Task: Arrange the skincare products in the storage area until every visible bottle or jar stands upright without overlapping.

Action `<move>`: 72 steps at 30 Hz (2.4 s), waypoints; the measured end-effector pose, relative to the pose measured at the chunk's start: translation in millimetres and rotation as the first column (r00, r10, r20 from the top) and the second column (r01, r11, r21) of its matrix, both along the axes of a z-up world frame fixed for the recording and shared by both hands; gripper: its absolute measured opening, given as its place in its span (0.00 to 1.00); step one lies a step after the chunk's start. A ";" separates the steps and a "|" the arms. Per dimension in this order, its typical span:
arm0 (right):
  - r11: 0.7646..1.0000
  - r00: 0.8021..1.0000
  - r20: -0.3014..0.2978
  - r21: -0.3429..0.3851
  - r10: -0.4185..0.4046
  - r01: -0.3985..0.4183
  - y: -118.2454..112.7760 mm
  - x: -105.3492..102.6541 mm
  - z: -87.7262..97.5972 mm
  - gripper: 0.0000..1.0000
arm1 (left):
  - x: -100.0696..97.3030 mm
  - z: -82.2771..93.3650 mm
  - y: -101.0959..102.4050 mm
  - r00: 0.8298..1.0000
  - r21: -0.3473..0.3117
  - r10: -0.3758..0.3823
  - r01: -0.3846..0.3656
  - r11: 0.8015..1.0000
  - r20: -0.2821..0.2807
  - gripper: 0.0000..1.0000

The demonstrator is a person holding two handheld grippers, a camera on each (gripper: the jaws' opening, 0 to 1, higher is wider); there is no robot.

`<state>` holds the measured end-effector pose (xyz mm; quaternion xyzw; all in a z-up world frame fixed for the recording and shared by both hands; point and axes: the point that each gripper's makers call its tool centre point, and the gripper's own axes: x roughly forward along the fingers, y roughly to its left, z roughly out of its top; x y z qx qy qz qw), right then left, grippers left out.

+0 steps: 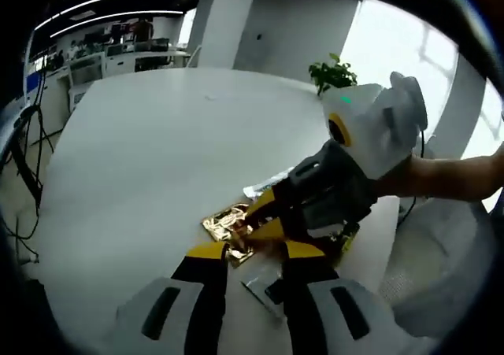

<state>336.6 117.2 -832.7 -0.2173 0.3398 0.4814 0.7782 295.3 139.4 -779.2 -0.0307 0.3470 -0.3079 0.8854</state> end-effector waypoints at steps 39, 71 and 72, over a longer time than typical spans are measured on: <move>0.993 0.986 0.167 0.114 -0.009 -0.010 -23.3 -34.4 95.5 0.16 | -95.0 65.0 -6.1 0.998 0.041 0.005 -0.008 0.999 0.058 0.29; 0.937 0.900 0.282 0.212 -0.332 0.279 -161.0 -81.3 159.5 0.53 | -92.3 78.7 -10.9 0.988 0.104 0.026 -0.042 0.994 0.153 0.54; 0.929 0.898 0.265 0.222 -0.350 0.297 -165.7 -82.7 159.0 0.57 | -91.8 79.3 -10.3 0.987 0.108 0.027 -0.044 0.993 0.156 0.56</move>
